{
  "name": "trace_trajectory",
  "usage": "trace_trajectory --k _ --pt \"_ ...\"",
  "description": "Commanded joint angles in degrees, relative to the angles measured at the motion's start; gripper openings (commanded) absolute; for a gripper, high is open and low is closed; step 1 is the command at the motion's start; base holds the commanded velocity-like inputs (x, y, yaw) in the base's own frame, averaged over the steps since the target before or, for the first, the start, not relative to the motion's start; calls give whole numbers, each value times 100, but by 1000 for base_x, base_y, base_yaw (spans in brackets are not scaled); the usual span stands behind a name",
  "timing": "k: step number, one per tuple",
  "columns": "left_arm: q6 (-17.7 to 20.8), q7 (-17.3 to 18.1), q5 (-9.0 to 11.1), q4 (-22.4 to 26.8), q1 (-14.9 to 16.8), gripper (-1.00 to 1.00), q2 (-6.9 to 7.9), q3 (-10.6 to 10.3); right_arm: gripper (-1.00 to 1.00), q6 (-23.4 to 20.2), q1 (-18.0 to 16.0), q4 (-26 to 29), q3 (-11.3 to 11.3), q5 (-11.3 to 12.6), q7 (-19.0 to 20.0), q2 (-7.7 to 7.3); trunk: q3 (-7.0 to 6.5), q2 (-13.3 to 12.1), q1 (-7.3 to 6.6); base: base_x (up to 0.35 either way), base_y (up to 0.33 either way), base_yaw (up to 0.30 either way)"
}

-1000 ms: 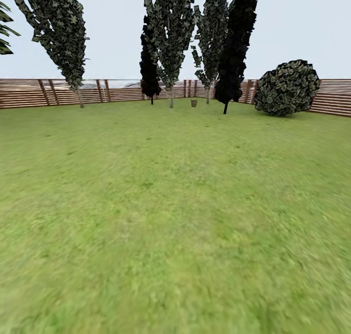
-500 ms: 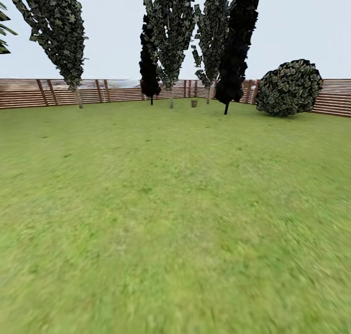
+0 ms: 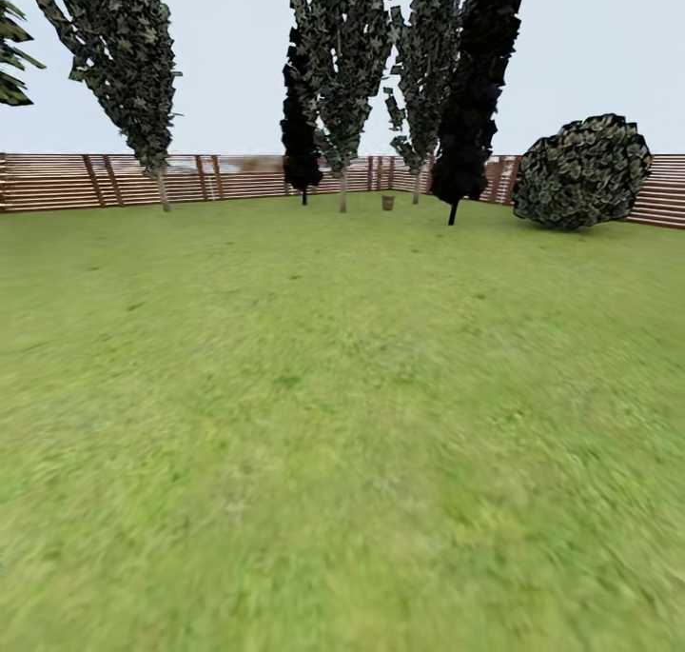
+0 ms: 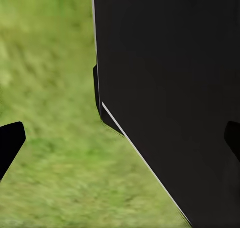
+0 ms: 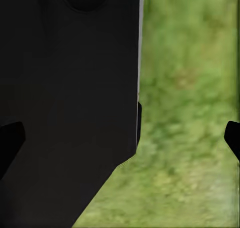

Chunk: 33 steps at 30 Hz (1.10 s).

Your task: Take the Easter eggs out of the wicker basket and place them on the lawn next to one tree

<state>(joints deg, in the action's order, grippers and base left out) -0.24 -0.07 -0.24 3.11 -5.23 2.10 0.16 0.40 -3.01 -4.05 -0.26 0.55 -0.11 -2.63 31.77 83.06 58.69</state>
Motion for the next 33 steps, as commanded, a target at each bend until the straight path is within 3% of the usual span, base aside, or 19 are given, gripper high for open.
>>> trace_trajectory --k 1,33 --pt "-3 -1 -3 11 -4 100 0 1 100 4 -9 -14 0 6 -3 0 4 2 3 331 0 179" --pt "-2 -2 -3 11 -4 100 0 1 100 4 -9 -10 39 -26 2 0 4 2 3 330 0 9"
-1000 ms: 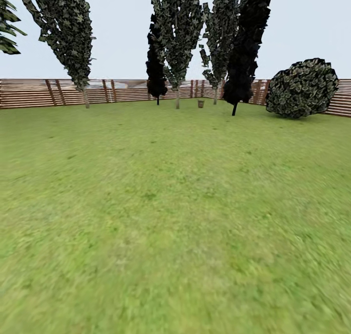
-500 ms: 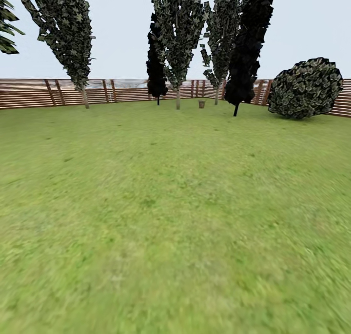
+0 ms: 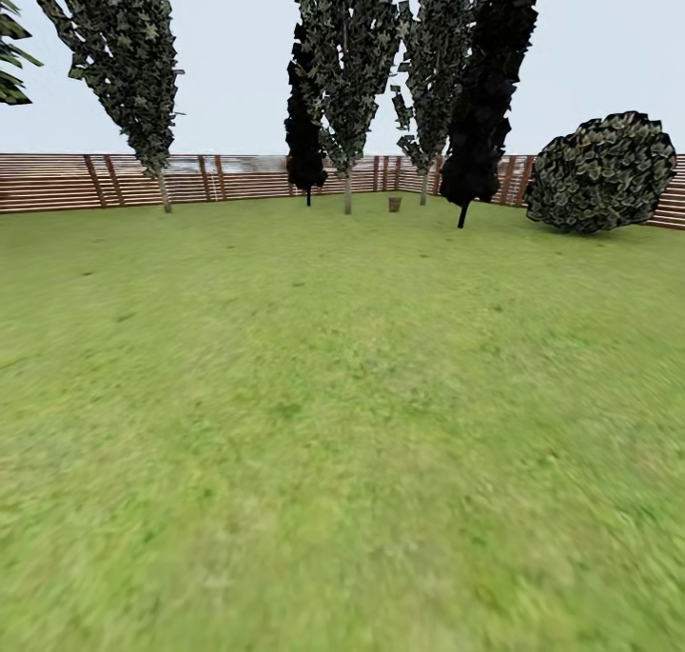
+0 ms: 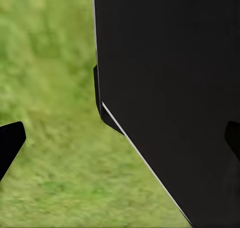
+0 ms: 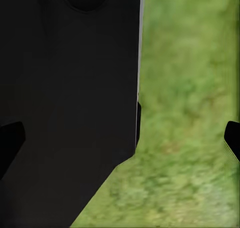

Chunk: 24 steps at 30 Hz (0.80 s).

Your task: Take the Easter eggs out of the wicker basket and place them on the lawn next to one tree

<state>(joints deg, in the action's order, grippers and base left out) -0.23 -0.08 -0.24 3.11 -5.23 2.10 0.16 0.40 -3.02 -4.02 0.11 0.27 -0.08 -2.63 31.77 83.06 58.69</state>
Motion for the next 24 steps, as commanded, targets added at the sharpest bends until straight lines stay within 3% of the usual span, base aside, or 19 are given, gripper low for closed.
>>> trace_trajectory --k 1,24 --pt "-3 2 -3 13 -4 100 0 1 100 4 -7 -12 -2 4 -1 0 4 2 3 331 0 0" --pt "-3 0 -3 8 -4 100 -1 1 100 4 -8 -12 -19 12 -1 0 4 2 3 331 0 0"
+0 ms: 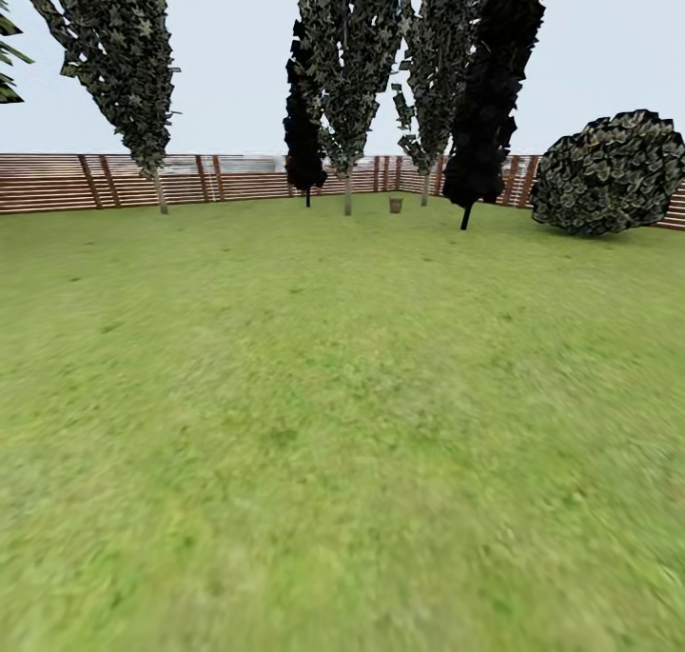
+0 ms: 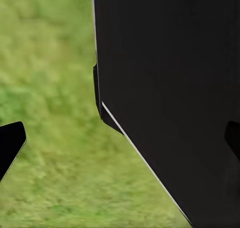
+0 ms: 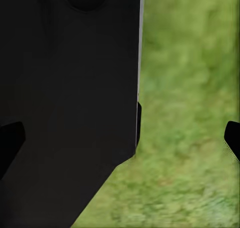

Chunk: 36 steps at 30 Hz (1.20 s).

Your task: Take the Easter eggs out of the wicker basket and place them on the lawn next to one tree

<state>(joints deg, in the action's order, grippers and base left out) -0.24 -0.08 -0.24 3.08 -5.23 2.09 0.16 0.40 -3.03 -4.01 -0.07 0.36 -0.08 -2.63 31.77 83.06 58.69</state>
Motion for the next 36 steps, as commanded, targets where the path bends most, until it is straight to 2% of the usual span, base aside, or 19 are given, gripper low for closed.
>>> trace_trajectory --k 1,36 --pt "-3 -1 -3 12 -4 100 1 1 100 4 -8 -12 -7 5 -1 0 4 2 3 331 0 0" --pt "-3 0 -3 10 -4 100 -1 1 100 4 -8 -12 -13 8 -1 0 4 2 3 330 0 0"
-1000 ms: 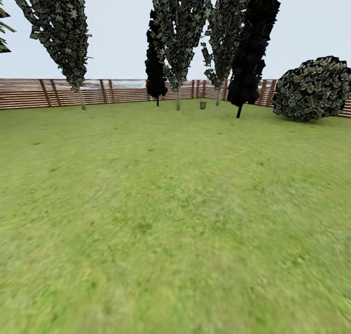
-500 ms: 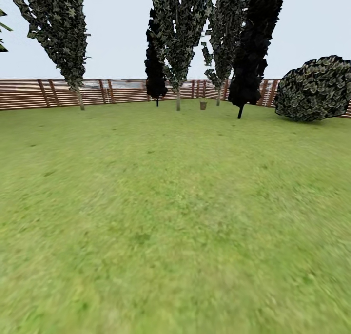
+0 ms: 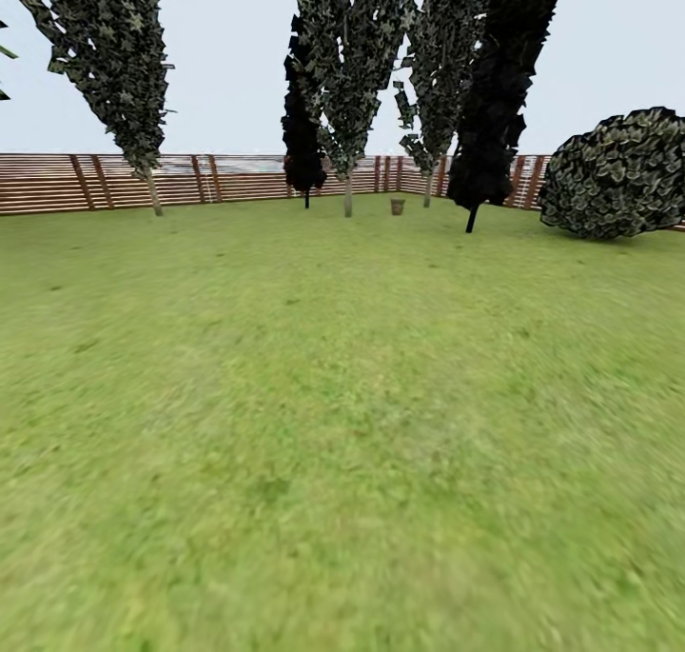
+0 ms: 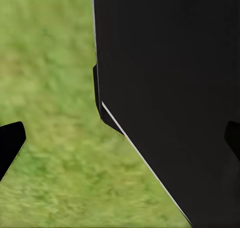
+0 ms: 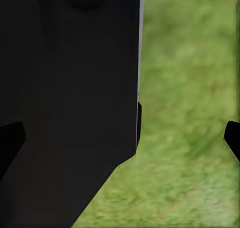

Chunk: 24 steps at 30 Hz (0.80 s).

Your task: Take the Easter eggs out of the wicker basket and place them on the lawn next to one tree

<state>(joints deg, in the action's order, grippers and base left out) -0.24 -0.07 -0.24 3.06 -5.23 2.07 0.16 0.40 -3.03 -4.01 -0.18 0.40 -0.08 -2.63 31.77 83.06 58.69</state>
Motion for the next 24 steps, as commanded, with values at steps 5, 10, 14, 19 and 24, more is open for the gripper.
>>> trace_trajectory --k 5,10,14,19,24 --pt "-2 -2 -3 16 -4 100 1 1 100 4 -7 -14 -3 4 -3 0 4 2 3 330 0 0" --pt "-2 -2 -3 16 -4 100 3 1 100 4 -7 -15 11 3 -3 0 4 2 3 330 0 0" --pt "-2 -2 -3 13 -4 100 4 1 100 4 -7 -17 10 4 -1 0 4 2 3 330 0 0" --pt "-2 -2 -3 13 -4 100 0 1 100 4 -6 -14 6 4 -1 0 4 2 3 330 0 0" --pt "-2 -2 -3 13 -4 100 3 1 100 4 -7 -13 5 6 -1 0 4 2 3 330 0 0"
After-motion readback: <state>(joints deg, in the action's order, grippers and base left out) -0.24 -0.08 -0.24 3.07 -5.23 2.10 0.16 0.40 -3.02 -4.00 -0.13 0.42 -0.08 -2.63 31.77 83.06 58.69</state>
